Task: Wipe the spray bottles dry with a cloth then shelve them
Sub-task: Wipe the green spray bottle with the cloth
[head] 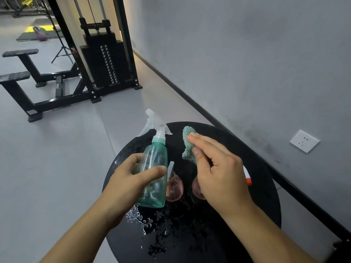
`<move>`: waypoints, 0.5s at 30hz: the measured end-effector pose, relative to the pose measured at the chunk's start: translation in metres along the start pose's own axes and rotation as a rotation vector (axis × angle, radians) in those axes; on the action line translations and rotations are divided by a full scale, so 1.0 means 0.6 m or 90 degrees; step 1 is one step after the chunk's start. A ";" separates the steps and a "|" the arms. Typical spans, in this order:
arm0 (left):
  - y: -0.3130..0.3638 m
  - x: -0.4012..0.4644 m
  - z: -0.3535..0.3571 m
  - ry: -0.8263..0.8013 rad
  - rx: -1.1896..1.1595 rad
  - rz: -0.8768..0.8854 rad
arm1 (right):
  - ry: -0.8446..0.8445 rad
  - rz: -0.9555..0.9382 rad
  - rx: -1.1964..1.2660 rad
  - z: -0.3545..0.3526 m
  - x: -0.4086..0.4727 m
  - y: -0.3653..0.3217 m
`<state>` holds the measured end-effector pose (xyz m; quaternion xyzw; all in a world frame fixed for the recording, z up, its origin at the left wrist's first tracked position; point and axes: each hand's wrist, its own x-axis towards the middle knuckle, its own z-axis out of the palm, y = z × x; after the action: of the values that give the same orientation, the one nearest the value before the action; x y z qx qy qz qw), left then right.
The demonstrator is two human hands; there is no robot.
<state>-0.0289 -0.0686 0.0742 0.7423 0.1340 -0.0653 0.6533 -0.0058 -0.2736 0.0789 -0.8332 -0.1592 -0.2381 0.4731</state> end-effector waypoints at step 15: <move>0.006 -0.013 0.011 -0.156 0.084 -0.012 | -0.068 0.012 -0.070 0.002 0.000 0.018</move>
<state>-0.0345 -0.0763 0.0787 0.7685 0.0557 -0.1706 0.6141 -0.0004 -0.2781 0.0709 -0.8711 -0.1627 -0.1970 0.4194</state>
